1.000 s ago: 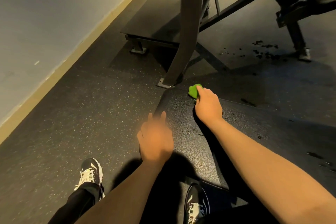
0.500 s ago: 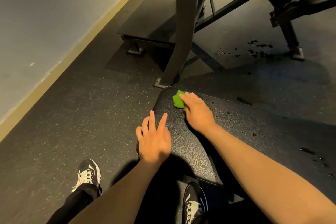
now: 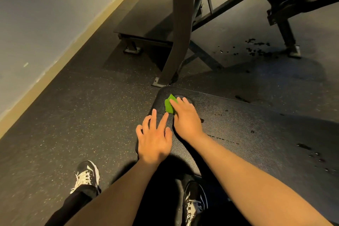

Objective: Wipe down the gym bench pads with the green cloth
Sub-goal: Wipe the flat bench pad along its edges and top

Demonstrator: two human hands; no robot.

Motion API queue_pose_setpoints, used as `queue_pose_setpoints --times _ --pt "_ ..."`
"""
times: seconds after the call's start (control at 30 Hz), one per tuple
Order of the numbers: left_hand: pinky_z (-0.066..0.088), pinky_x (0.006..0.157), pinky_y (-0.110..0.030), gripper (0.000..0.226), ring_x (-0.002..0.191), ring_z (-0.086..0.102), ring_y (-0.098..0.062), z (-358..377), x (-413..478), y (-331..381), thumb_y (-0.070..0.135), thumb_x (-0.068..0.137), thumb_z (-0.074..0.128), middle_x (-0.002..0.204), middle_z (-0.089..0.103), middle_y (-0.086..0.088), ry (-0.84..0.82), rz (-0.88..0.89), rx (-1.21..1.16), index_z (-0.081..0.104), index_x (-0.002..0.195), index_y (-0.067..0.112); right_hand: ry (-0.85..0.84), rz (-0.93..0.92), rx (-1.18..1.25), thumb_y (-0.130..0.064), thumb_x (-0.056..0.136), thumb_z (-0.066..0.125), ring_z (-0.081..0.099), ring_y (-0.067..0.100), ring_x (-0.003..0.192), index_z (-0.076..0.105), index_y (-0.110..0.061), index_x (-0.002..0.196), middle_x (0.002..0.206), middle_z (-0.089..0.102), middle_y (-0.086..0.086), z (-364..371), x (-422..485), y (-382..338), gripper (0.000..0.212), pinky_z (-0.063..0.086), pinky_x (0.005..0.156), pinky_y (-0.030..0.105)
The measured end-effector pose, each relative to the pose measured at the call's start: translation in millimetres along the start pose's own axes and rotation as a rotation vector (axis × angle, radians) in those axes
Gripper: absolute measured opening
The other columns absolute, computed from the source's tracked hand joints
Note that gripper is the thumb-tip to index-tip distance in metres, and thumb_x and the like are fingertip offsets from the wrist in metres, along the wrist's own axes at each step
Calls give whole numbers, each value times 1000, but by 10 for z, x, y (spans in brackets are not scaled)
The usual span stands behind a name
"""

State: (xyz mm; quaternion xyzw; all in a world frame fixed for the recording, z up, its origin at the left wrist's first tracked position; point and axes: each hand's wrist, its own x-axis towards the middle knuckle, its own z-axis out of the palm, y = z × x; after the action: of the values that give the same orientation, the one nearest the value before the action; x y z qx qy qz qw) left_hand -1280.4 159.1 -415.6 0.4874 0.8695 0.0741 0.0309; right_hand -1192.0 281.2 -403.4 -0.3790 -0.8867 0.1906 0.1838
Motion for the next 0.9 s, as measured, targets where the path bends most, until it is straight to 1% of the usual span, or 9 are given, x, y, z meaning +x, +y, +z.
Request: queue_pose_setpoints --times 0.1,0.17,0.23,0.33,0.47,0.63,0.7,0.8,0.9 --pt "18 112 -48 58 146 23 -23 -43 -3 12 48 96 21 166 21 -1 -18 -12 -19 30 153 42 -48 -31 -5 -5 86 52 41 30 128 47 -19 140 136 50 4 -81 22 177 56 39 107 47" --pt "14 114 -47 59 147 20 -21 -65 -4 21 49 95 19 167 18 0 -32 -17 -32 27 154 44 -15 2 -22 -2 84 50 45 30 122 48 -18 136 127 52 3 -212 54 336 54 41 101 45" --pt "13 114 -46 59 147 18 -21 -80 -7 26 49 95 19 167 16 1 -33 -19 -34 26 154 44 49 92 -50 0 83 48 48 31 112 50 -18 130 115 51 2 -338 80 512 50 43 92 44" --pt "13 115 -46 60 147 17 -21 -87 -10 20 50 95 16 167 16 1 -32 -18 -32 26 154 44 87 276 -55 -3 90 47 46 35 120 48 -12 139 126 53 10 -401 78 661 49 39 101 47" --pt "11 115 -45 60 147 16 -20 -88 -12 33 50 95 18 167 16 1 -37 -21 -39 26 154 44 85 351 -103 -8 86 50 44 32 120 48 -14 137 128 52 8 -297 68 511 51 40 100 47" --pt "14 115 -46 60 146 17 -20 -97 -9 33 51 95 18 167 17 3 -38 -29 -36 27 153 44 60 109 -27 -5 80 53 46 27 111 54 -14 125 116 54 4 -187 -148 40 46 43 93 45" --pt "17 115 -47 60 146 20 -20 -93 -12 37 51 94 18 166 19 3 -26 -33 -33 31 153 44 7 -7 42 -4 86 52 44 30 122 52 -13 135 128 55 8 -213 -253 4 51 39 104 44" --pt "19 114 -47 60 145 23 -21 -87 -5 32 52 94 19 165 22 3 -14 -36 -26 33 152 43 -62 -44 52 -4 91 51 40 28 131 47 -15 143 141 51 8 -323 -219 194 53 31 112 40" --pt "18 114 -46 61 146 21 -20 -79 -2 26 53 94 18 166 20 3 -30 -33 -28 31 152 45 5 28 -11 -1 85 49 47 24 107 51 -16 130 114 52 2 -395 -80 466 47 45 92 45"
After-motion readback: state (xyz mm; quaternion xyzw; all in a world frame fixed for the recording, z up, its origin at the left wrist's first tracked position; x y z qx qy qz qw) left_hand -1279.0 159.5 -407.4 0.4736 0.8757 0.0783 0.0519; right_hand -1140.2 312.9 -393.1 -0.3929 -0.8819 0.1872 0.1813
